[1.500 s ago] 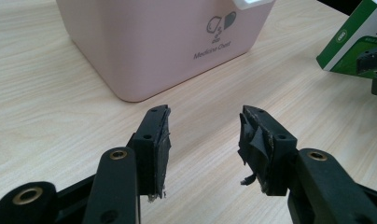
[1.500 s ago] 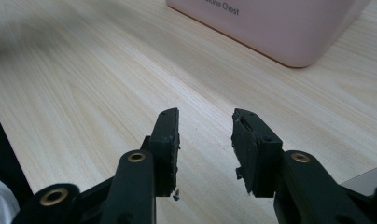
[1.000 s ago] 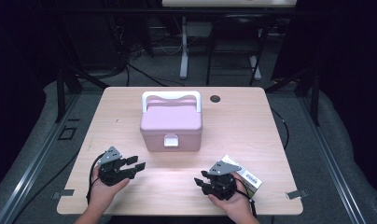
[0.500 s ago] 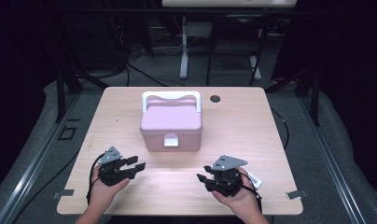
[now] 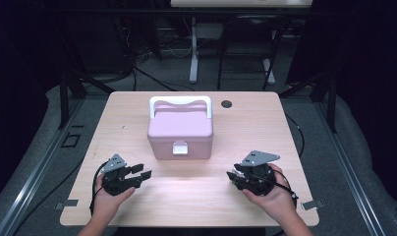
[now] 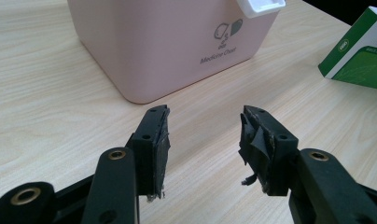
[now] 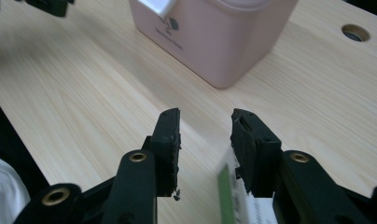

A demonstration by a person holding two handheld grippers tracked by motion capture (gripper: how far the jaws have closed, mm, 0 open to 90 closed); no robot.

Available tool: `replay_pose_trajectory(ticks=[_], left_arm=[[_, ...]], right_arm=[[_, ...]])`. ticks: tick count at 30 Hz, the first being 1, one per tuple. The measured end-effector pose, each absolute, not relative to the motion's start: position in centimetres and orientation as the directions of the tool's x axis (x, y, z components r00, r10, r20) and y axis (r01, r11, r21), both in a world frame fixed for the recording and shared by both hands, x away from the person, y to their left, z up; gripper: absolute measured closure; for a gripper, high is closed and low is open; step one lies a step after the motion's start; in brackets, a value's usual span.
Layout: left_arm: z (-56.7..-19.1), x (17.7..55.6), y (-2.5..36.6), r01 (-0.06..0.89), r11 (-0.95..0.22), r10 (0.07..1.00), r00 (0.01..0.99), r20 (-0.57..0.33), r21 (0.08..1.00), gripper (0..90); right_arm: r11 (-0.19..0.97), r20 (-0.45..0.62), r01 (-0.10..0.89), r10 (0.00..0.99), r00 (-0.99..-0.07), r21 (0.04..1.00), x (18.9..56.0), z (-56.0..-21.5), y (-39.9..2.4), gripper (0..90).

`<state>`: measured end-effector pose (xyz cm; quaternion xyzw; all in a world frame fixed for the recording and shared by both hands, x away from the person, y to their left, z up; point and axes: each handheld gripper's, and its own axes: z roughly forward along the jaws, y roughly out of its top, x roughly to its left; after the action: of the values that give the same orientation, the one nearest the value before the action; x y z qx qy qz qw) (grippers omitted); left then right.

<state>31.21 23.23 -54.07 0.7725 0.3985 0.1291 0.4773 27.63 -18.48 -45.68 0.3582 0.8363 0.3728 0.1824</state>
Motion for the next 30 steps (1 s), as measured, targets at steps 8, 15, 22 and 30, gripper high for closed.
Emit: replay_pose_trajectory(ticks=[8,15,22,30], left_arm=[[-54.0,31.2,23.2,0.493,-0.227,0.736,0.651,-0.183,0.84,51.5],[-54.0,31.4,23.6,0.501,-0.214,0.745,0.639,-0.192,0.839,51.5],[-54.1,31.5,23.7,0.507,-0.204,0.747,0.633,-0.201,0.838,51.2],[-54.1,31.5,23.6,0.507,-0.208,0.75,0.632,-0.196,0.837,51.2]], right_arm=[[0.527,-0.054,0.53,0.741,-0.669,0.665,28.9,-44.4,-20.4,62.1],[0.542,-0.052,0.574,0.753,-0.656,0.615,29.3,-44.4,-21.4,61.3],[0.55,-0.025,0.602,0.75,-0.661,0.579,29.1,-45.4,-22.1,59.4],[0.544,-0.004,0.652,0.77,-0.639,0.528,30.0,-46.6,-22.7,57.6]])
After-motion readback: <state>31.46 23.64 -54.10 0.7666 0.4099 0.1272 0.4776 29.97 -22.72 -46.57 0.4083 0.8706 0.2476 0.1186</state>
